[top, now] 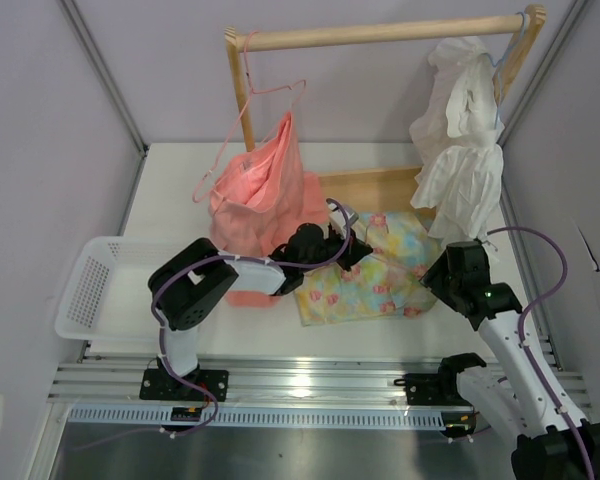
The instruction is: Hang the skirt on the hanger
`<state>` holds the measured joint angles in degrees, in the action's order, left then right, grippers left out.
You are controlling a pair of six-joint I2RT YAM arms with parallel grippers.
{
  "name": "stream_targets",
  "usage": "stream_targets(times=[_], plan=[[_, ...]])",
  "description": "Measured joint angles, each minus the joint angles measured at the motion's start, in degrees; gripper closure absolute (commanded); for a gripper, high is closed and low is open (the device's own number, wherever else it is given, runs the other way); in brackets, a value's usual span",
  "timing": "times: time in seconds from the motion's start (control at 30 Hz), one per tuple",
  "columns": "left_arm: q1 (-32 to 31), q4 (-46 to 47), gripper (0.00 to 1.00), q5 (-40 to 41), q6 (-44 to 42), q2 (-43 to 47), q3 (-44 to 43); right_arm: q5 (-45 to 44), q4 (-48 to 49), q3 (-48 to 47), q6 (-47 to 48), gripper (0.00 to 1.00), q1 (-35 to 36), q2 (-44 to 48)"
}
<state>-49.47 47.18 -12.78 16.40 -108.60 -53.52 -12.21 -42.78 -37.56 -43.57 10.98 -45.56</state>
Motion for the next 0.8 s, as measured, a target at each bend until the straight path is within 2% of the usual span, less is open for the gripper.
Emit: stream_targets(times=[0.4, 0.67, 0.8], plan=[[4.26, -5.03, 1.00, -4.15, -1.95, 0.07, -3.91, -0.57, 0.24, 0.24, -0.37, 0.39, 3.17, 3.19], [4.61, -7.50, 1.00, -10.16, -2.95, 0.02, -8.39, -1.66, 4.13, 1.92, -0.33, 0.41, 3.85, -2.23], [4.00, -7.93, 1.00, -10.43, -2.93, -0.42, -9.46, -1.75, 7.04, 3.56, -0.37, 0.45, 3.78, -5.55]])
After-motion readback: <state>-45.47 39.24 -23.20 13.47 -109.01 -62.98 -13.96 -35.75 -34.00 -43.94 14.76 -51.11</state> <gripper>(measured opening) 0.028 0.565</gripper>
